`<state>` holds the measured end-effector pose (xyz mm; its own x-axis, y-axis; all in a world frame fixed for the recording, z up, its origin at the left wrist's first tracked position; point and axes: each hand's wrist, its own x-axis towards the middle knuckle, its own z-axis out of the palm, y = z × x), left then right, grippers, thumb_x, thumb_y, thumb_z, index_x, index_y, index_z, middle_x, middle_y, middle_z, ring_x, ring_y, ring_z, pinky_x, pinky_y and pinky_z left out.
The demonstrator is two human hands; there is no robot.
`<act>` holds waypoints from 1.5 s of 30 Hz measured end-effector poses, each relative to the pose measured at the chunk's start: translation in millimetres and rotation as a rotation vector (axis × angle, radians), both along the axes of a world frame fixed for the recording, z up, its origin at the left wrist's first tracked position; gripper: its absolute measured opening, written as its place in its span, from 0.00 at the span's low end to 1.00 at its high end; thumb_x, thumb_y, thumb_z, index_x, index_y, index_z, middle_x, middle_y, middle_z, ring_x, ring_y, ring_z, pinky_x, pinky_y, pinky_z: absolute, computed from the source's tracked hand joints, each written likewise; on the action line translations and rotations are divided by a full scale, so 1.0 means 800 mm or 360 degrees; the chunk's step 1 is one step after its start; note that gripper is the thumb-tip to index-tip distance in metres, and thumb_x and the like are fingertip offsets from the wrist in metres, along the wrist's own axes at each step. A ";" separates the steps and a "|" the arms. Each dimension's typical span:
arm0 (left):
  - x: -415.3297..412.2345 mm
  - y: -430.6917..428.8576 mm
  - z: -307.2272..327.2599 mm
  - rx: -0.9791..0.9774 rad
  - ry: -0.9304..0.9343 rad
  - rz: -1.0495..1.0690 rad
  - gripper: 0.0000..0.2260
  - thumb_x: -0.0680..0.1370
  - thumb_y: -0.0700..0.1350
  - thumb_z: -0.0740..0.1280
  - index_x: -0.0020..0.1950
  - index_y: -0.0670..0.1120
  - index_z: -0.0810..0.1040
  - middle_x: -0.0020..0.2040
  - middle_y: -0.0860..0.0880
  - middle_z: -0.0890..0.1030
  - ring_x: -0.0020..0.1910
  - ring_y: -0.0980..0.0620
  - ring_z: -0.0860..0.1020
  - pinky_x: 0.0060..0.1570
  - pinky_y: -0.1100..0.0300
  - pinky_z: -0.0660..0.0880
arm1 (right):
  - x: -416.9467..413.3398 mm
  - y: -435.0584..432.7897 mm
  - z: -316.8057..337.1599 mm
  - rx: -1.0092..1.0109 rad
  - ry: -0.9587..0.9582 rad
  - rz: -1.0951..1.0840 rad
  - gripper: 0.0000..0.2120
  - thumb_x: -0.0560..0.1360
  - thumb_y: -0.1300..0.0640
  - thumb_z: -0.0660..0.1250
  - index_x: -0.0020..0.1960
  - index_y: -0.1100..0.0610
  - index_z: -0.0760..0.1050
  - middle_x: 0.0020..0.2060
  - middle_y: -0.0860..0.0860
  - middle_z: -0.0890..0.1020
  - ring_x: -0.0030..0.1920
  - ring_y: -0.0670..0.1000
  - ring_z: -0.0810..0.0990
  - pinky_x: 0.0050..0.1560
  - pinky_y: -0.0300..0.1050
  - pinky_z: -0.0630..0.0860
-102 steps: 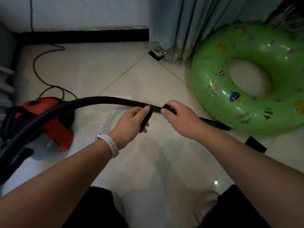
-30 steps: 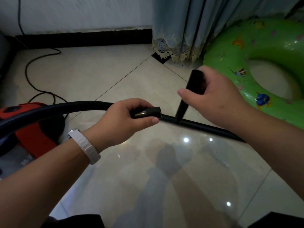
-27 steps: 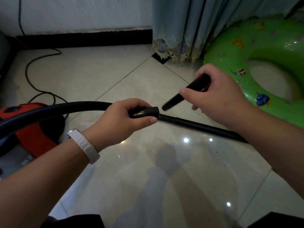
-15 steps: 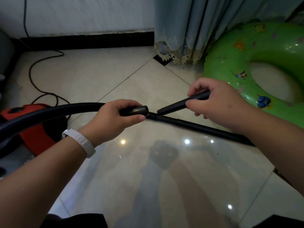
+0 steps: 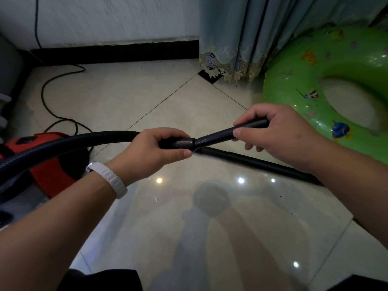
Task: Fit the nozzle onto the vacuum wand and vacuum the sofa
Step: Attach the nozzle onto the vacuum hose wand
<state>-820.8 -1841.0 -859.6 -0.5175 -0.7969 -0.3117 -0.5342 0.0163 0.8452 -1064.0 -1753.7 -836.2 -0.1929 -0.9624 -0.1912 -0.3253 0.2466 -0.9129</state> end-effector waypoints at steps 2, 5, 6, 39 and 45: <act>0.001 -0.001 0.001 0.0006 0.0009 -0.0018 0.09 0.71 0.42 0.78 0.49 0.53 0.85 0.43 0.53 0.84 0.40 0.61 0.80 0.43 0.70 0.75 | -0.001 0.000 0.001 0.0007 -0.0044 0.0007 0.03 0.72 0.62 0.75 0.45 0.58 0.81 0.37 0.53 0.86 0.31 0.45 0.81 0.33 0.41 0.76; 0.000 -0.001 0.004 0.0004 -0.0013 -0.0036 0.09 0.71 0.42 0.78 0.48 0.53 0.84 0.43 0.49 0.85 0.41 0.56 0.80 0.45 0.62 0.77 | -0.005 0.000 0.005 0.0064 -0.0104 0.0071 0.03 0.73 0.63 0.74 0.46 0.60 0.81 0.35 0.50 0.87 0.31 0.44 0.81 0.32 0.39 0.76; -0.001 0.000 0.006 -0.0001 -0.0030 -0.0045 0.09 0.71 0.43 0.78 0.48 0.53 0.84 0.44 0.48 0.85 0.41 0.55 0.81 0.46 0.60 0.78 | -0.007 0.000 0.006 0.0099 -0.0084 0.0112 0.04 0.73 0.62 0.74 0.45 0.60 0.81 0.36 0.51 0.87 0.31 0.44 0.81 0.32 0.38 0.76; -0.030 0.030 0.024 -0.0114 -0.0198 -0.0289 0.09 0.66 0.55 0.76 0.41 0.51 0.85 0.27 0.52 0.78 0.25 0.55 0.74 0.27 0.55 0.72 | 0.010 0.023 -0.002 0.0354 0.0762 0.0779 0.12 0.73 0.40 0.69 0.40 0.47 0.80 0.28 0.49 0.78 0.28 0.48 0.74 0.31 0.44 0.69; -0.037 0.029 0.009 -0.0152 -0.0286 -0.0282 0.08 0.68 0.56 0.76 0.40 0.53 0.84 0.26 0.52 0.78 0.25 0.54 0.75 0.28 0.57 0.73 | 0.007 0.022 -0.020 0.0330 0.0892 0.0768 0.13 0.75 0.38 0.68 0.35 0.43 0.74 0.28 0.47 0.77 0.30 0.48 0.75 0.32 0.45 0.68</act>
<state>-850.3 -1817.7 -852.4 -0.5948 -0.7290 -0.3389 -0.6571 0.1980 0.7273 -1058.5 -1736.2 -852.4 0.1183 -0.9198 -0.3743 -0.8409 0.1076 -0.5303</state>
